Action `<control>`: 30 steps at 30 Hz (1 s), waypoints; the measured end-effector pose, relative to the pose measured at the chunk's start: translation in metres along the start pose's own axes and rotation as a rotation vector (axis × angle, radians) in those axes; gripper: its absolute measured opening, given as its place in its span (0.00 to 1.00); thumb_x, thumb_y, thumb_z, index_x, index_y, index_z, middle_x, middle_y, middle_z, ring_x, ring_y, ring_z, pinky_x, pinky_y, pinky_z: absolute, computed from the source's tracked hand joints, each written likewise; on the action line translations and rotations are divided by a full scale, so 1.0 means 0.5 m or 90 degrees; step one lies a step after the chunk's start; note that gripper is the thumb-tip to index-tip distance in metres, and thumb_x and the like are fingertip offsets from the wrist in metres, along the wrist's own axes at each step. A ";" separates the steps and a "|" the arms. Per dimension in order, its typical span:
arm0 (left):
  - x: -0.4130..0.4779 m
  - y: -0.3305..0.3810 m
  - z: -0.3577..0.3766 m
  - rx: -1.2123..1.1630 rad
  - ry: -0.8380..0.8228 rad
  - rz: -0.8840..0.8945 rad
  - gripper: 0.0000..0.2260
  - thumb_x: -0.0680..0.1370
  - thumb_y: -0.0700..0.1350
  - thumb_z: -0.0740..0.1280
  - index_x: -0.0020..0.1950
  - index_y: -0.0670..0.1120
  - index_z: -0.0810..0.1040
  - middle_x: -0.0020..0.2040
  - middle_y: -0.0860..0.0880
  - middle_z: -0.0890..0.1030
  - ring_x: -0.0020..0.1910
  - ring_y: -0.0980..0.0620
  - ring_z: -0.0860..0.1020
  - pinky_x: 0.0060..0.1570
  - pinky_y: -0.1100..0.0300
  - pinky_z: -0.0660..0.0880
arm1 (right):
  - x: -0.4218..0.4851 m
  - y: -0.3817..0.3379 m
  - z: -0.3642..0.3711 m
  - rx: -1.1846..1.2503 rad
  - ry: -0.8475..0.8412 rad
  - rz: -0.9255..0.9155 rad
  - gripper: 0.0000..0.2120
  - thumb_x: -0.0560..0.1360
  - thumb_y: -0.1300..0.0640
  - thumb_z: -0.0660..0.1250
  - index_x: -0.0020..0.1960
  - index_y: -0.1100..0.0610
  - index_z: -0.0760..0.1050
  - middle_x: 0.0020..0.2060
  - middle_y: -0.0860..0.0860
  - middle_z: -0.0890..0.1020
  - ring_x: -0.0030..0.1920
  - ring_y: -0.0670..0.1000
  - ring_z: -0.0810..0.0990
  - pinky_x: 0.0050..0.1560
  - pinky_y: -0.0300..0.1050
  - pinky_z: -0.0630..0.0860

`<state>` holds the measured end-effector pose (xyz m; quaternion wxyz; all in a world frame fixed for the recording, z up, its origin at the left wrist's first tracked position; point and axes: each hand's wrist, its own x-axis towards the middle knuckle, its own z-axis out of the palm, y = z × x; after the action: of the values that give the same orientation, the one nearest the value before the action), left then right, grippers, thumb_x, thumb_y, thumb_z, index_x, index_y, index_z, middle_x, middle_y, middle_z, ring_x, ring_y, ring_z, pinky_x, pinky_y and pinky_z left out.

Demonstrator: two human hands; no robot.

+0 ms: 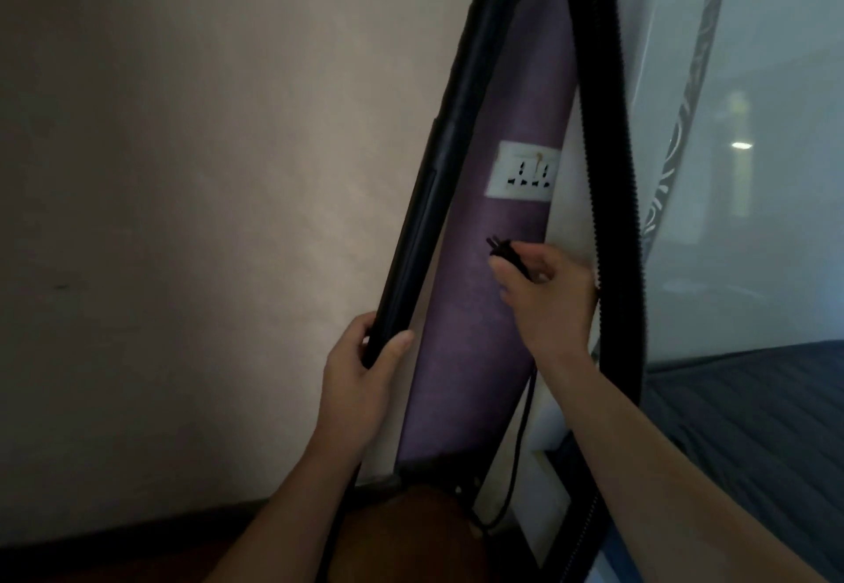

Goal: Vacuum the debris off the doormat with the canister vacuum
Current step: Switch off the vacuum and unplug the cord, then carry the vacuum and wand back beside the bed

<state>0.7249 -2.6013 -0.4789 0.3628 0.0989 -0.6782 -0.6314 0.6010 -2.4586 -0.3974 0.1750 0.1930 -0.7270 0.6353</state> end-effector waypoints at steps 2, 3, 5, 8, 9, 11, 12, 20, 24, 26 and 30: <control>-0.011 0.009 -0.005 0.022 0.003 0.004 0.09 0.80 0.44 0.69 0.60 0.47 0.79 0.49 0.52 0.83 0.50 0.57 0.82 0.51 0.67 0.78 | -0.041 -0.006 -0.008 0.022 -0.071 0.004 0.12 0.74 0.59 0.78 0.46 0.41 0.82 0.41 0.45 0.87 0.45 0.48 0.87 0.49 0.56 0.86; -0.016 0.016 -0.008 0.029 0.005 0.006 0.09 0.80 0.44 0.69 0.60 0.48 0.79 0.49 0.52 0.83 0.50 0.57 0.82 0.50 0.68 0.77 | -0.061 -0.007 -0.012 0.033 -0.106 0.015 0.12 0.75 0.60 0.78 0.47 0.42 0.82 0.40 0.46 0.88 0.44 0.49 0.88 0.47 0.53 0.86; -0.026 0.029 -0.017 0.045 0.004 0.009 0.09 0.80 0.43 0.69 0.60 0.48 0.78 0.49 0.53 0.83 0.49 0.58 0.81 0.48 0.69 0.76 | -0.103 -0.007 -0.022 0.088 -0.153 0.061 0.11 0.76 0.63 0.76 0.48 0.46 0.82 0.38 0.48 0.88 0.42 0.49 0.88 0.43 0.46 0.85; -0.047 0.045 -0.030 0.096 -0.026 0.009 0.10 0.79 0.42 0.70 0.60 0.47 0.77 0.48 0.55 0.81 0.47 0.63 0.80 0.45 0.73 0.74 | -0.162 0.005 -0.047 0.139 -0.195 0.098 0.09 0.77 0.65 0.73 0.50 0.52 0.82 0.37 0.47 0.88 0.39 0.47 0.88 0.38 0.39 0.83; -0.056 0.047 -0.034 0.119 -0.037 0.008 0.10 0.79 0.42 0.71 0.60 0.46 0.76 0.48 0.56 0.80 0.46 0.66 0.79 0.44 0.74 0.73 | -0.181 0.011 -0.055 0.145 -0.207 0.103 0.08 0.77 0.65 0.73 0.51 0.53 0.82 0.37 0.47 0.88 0.39 0.48 0.88 0.38 0.39 0.83; -0.074 0.043 -0.044 0.164 -0.052 0.007 0.09 0.79 0.41 0.71 0.58 0.46 0.76 0.46 0.57 0.79 0.45 0.69 0.78 0.43 0.76 0.72 | -0.219 0.022 -0.066 0.154 -0.227 0.112 0.09 0.77 0.66 0.72 0.52 0.54 0.82 0.37 0.47 0.88 0.39 0.47 0.88 0.38 0.38 0.83; -0.085 0.036 -0.051 0.178 -0.056 0.001 0.09 0.79 0.42 0.71 0.58 0.46 0.76 0.45 0.56 0.79 0.45 0.69 0.78 0.43 0.76 0.72 | -0.237 0.026 -0.068 0.157 -0.235 0.115 0.09 0.77 0.66 0.72 0.51 0.53 0.82 0.37 0.46 0.88 0.38 0.47 0.88 0.37 0.38 0.83; -0.173 -0.033 -0.093 0.208 -0.078 -0.101 0.07 0.81 0.47 0.67 0.56 0.46 0.77 0.43 0.52 0.79 0.42 0.64 0.78 0.40 0.71 0.74 | -0.376 0.099 -0.056 0.161 -0.342 0.114 0.09 0.78 0.62 0.71 0.53 0.50 0.81 0.39 0.49 0.87 0.36 0.47 0.86 0.38 0.40 0.84; -0.179 -0.035 -0.098 0.243 -0.020 -0.097 0.07 0.81 0.51 0.67 0.52 0.48 0.75 0.41 0.47 0.77 0.39 0.59 0.76 0.38 0.68 0.73 | -0.393 0.116 -0.050 0.127 -0.454 0.101 0.06 0.76 0.51 0.69 0.54 0.47 0.79 0.38 0.48 0.85 0.36 0.48 0.85 0.39 0.44 0.84; -0.185 -0.028 -0.107 0.258 0.003 -0.116 0.10 0.81 0.54 0.67 0.52 0.48 0.75 0.42 0.44 0.78 0.40 0.53 0.77 0.39 0.63 0.75 | -0.393 0.118 -0.044 0.130 -0.506 0.103 0.08 0.77 0.49 0.69 0.55 0.48 0.78 0.39 0.50 0.85 0.38 0.50 0.85 0.41 0.47 0.84; -0.211 0.006 -0.128 0.269 0.032 -0.173 0.13 0.80 0.54 0.67 0.54 0.45 0.76 0.45 0.41 0.79 0.44 0.47 0.79 0.43 0.55 0.78 | -0.411 0.112 -0.042 0.181 -0.574 0.169 0.11 0.76 0.51 0.70 0.57 0.51 0.79 0.46 0.47 0.86 0.47 0.50 0.87 0.49 0.47 0.85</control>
<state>0.8408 -2.5887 -0.5189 0.2628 0.2785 -0.7662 -0.5161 0.7505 -2.4193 -0.5451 -0.2679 0.3769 -0.6544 0.5983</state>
